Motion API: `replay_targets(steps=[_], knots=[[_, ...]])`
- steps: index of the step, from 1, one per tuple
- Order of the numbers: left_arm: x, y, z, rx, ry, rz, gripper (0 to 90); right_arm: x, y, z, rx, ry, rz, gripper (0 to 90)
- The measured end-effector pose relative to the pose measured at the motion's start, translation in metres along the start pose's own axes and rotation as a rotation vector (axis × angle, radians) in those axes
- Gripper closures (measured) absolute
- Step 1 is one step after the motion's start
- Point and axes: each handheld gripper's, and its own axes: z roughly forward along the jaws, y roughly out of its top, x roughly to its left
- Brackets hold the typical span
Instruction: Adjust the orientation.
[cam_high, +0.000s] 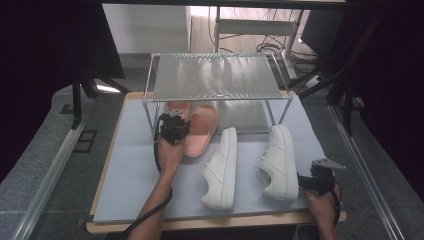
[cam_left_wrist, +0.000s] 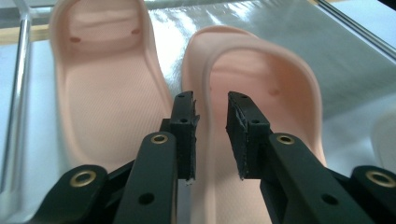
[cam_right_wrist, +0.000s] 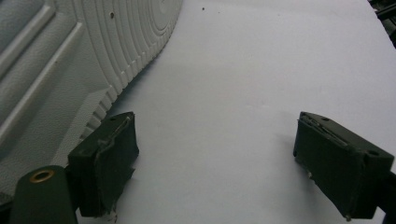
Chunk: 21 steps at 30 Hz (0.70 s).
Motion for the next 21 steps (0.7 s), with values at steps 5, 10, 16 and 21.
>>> replay_targets(steps=[5,10,16,21], knots=[[0.004,-0.009,-0.022,0.001,-0.045,0.027,73.1,0.000,0.000,0.000,-0.002,-0.001,0.001,13.9],[0.002,-0.026,-0.045,-0.006,-0.090,0.062,76.9,0.000,0.000,0.000,-0.003,-0.001,0.001,13.9],[-0.007,-0.048,-0.065,0.012,-0.138,0.109,87.5,0.000,0.000,0.000,-0.002,0.000,0.002,13.9],[-0.016,-0.062,-0.070,0.048,-0.159,0.164,89.6,0.000,0.000,0.000,-0.002,-0.001,0.002,13.9]])
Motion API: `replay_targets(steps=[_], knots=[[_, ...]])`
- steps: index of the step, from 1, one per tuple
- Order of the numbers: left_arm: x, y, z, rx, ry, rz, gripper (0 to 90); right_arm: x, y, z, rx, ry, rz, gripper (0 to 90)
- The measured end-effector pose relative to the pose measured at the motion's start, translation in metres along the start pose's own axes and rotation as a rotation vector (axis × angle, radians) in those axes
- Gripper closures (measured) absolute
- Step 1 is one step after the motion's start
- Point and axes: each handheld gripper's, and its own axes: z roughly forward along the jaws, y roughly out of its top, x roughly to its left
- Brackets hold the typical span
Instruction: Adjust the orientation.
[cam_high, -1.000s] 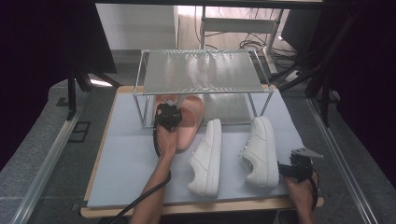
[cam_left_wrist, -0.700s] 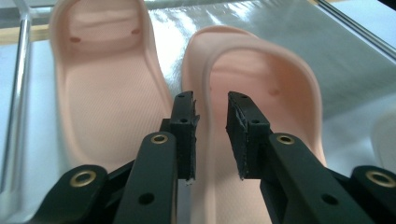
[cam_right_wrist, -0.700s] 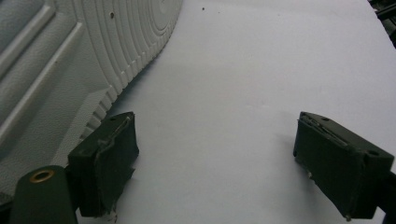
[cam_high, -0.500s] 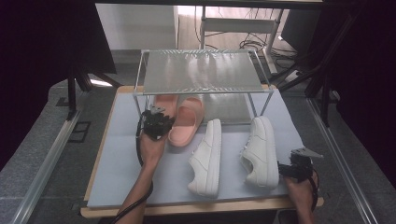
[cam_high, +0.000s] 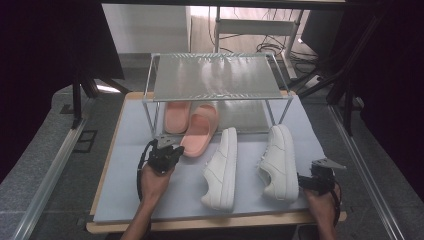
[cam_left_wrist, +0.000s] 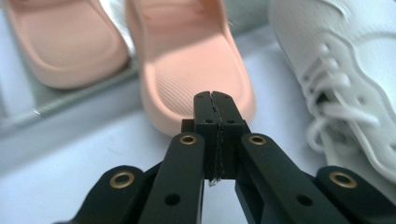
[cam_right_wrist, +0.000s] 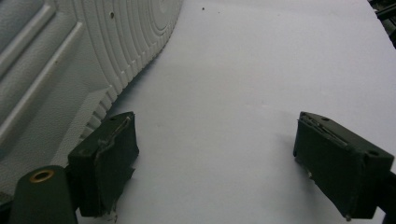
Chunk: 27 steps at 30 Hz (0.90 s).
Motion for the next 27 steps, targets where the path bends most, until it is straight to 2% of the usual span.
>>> replay_targets(steps=[3,10,20,27], knots=[[-0.006,-0.007,0.004,0.023,0.004,0.023,89.6,0.000,0.000,0.000,0.000,0.000,0.000,13.9],[-0.013,-0.013,0.019,0.069,-0.015,0.027,89.6,0.000,0.000,0.000,0.000,0.000,0.000,13.9],[-0.021,-0.005,0.040,0.080,-0.056,0.024,89.6,0.000,0.000,0.000,0.000,0.000,0.000,14.0],[-0.024,0.004,0.052,0.074,-0.045,0.026,89.6,0.000,0.000,0.000,0.000,0.000,0.000,14.0]])
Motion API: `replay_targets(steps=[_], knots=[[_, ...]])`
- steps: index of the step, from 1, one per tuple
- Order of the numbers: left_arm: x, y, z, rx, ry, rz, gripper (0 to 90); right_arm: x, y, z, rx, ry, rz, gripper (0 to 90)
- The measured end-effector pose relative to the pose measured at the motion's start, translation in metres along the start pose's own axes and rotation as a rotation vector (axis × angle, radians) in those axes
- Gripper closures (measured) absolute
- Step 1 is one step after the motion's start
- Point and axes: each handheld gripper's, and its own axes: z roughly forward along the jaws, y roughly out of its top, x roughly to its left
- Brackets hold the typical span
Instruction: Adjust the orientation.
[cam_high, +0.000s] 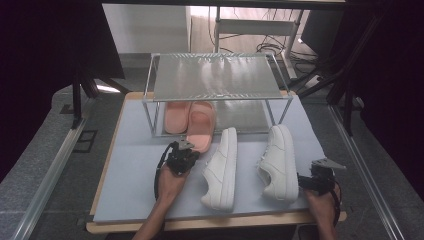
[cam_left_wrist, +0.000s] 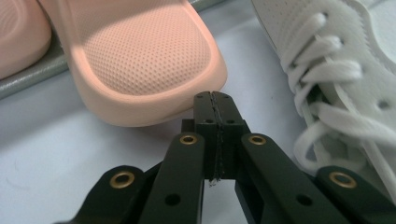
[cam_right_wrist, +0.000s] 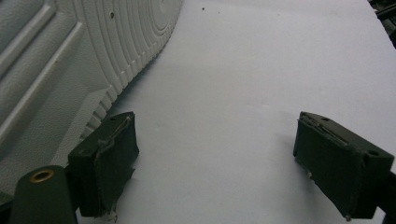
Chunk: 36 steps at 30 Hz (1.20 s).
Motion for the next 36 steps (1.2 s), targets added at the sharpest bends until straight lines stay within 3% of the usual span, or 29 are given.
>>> replay_targets(steps=[13,36], knots=[[0.013,0.014,0.017,0.002,0.043,-0.018,89.7,0.000,0.000,0.000,-0.001,0.000,0.000,14.0],[0.034,0.039,0.049,0.002,0.079,-0.075,89.7,0.000,0.000,0.000,0.000,0.000,-0.002,13.9]])
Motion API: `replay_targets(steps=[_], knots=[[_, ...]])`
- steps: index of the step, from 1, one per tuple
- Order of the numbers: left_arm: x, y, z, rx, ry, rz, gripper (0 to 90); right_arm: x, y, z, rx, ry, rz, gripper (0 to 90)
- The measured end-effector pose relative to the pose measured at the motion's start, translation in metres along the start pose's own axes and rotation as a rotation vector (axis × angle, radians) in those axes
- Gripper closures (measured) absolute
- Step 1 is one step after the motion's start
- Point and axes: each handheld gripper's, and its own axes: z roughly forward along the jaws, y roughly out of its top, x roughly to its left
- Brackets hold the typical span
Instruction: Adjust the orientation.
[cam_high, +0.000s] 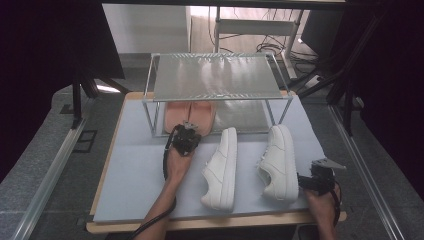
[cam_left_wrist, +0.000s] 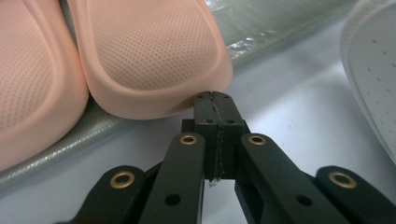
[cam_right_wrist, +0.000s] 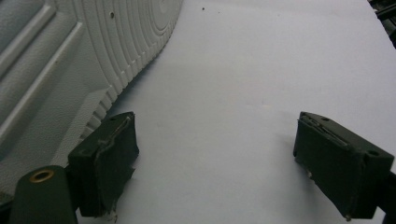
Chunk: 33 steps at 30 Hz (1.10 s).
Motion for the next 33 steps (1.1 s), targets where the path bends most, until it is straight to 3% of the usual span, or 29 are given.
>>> replay_targets(steps=[13,20,24,31,33], knots=[[0.007,0.012,0.023,0.010,0.033,-0.018,89.8,0.000,0.000,0.000,0.000,0.000,0.000,14.0],[0.006,0.010,0.018,0.003,0.032,-0.020,89.5,0.000,0.000,0.000,0.000,0.000,0.000,13.9],[0.003,0.006,0.009,-0.009,0.009,-0.031,83.1,0.000,0.000,0.000,0.000,0.000,0.000,13.9],[0.000,0.000,-0.014,-0.019,0.002,0.014,65.2,0.000,0.000,0.000,0.002,0.001,0.001,13.9],[0.000,-0.003,-0.022,-0.016,-0.019,0.014,59.0,0.000,0.000,0.000,0.003,0.002,0.002,14.0]])
